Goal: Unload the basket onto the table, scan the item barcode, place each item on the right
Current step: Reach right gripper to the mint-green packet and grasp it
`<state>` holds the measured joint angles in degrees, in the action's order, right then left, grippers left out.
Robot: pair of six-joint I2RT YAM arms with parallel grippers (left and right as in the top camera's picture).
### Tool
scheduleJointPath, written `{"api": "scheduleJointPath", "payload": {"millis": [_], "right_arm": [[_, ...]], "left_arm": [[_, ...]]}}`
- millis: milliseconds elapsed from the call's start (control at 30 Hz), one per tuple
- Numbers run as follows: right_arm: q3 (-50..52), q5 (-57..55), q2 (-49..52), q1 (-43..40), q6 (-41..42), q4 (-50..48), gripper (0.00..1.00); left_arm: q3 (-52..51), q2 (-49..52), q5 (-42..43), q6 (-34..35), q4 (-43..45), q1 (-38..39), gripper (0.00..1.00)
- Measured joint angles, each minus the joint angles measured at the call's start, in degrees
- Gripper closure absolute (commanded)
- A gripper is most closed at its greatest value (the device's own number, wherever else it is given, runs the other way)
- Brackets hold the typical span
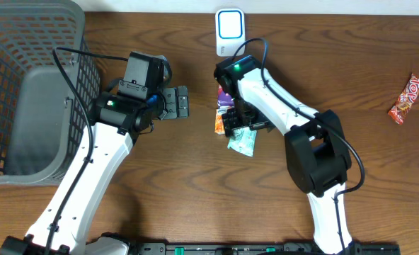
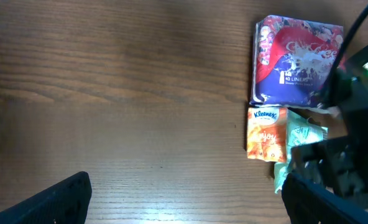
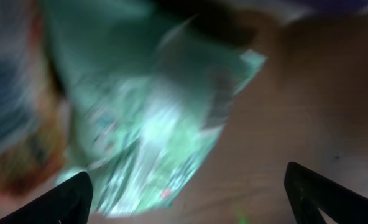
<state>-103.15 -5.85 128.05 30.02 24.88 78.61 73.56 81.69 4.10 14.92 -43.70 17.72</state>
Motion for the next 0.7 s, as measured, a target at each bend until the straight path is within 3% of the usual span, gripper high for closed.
{"api": "scheduleJointPath", "payload": {"millis": [167, 400, 700], "right_arm": [[0.92, -3.45, 0.00, -1.18, 2.84, -0.70, 0.01], [1.31, -12.87, 0.00, -1.97, 7.76, 6.71, 0.01], [1.36, -19.71, -0.07, -8.79, 10.71, 11.54, 0.01]], "left_arm": [[0.00, 0.00, 0.00, 0.00, 0.02, 0.00, 0.02], [0.00, 0.00, 0.00, 0.00, 0.02, 0.00, 0.02], [0.00, 0.00, 0.00, 0.00, 0.00, 0.00, 0.02]]}}
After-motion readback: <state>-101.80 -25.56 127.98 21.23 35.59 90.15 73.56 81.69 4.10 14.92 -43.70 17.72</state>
